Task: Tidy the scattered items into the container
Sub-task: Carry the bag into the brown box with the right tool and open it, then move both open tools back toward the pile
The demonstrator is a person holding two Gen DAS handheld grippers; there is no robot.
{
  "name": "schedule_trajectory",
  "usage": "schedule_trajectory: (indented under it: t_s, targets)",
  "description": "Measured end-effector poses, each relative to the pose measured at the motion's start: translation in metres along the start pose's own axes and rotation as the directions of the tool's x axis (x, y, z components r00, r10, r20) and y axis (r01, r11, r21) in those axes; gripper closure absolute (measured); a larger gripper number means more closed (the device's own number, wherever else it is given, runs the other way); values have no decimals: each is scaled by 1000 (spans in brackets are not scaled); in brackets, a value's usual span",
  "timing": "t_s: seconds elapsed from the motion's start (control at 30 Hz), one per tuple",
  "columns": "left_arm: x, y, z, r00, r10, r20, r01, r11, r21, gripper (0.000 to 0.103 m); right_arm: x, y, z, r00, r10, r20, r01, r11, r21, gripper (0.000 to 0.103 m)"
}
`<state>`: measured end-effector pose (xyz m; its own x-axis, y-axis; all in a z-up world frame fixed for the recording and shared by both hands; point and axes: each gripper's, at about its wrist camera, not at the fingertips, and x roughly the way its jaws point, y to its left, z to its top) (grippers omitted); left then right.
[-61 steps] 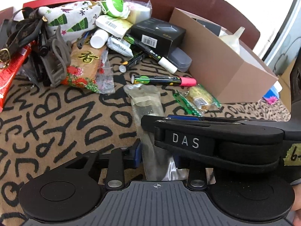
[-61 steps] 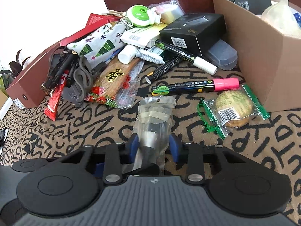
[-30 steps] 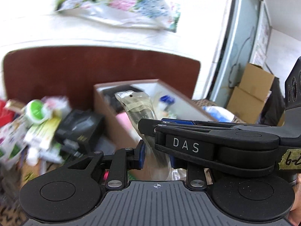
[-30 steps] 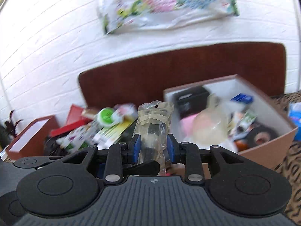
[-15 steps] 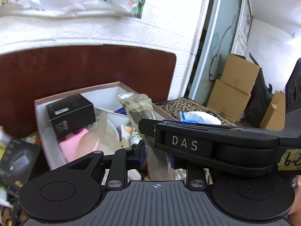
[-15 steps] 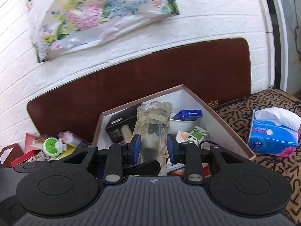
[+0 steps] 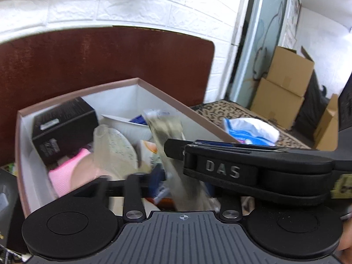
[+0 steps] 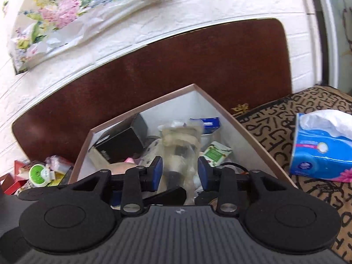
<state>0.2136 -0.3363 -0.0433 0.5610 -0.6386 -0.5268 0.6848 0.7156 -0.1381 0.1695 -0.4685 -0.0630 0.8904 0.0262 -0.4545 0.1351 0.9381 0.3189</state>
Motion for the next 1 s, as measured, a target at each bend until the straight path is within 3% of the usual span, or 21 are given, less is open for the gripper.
schedule_trajectory:
  t_s: [0.03,0.07,0.1,0.17,0.3,0.53,0.73,1.0]
  targets:
    - [-3,0,-1,999,41,24,-41,999,0,24,-3,1,0,1000,-2,19,2,1000,-5,47]
    - [-6,1,-1,998,57,42,-57,998,0,16,-7,1,0,999,-14,47,15,1000,-12,26]
    - [-11,2,-2,997,53,57,-53,999,-2,7,-12,2,0,997,-28,76,30,999,-23,20]
    - [-19,2,-2,996,51,67,-50,999,-8,2,-21,4,1,994,-40,104,45,998,-46,20]
    - [-35,1,-2,996,27,82,-25,1000,-17,0,-35,4,3,994,-32,107,35,999,-26,7]
    - [-62,-11,-8,996,5,84,-4,1000,-19,0,-55,13,-2,994,-33,100,36,999,-21,2]
    - [-96,-14,-30,995,31,90,-25,998,-65,0,-75,28,-18,998,-13,68,13,1000,3,1]
    - [-148,-7,-95,995,96,3,-94,981,-167,0,-103,75,-70,999,49,-9,-50,987,-155,0]
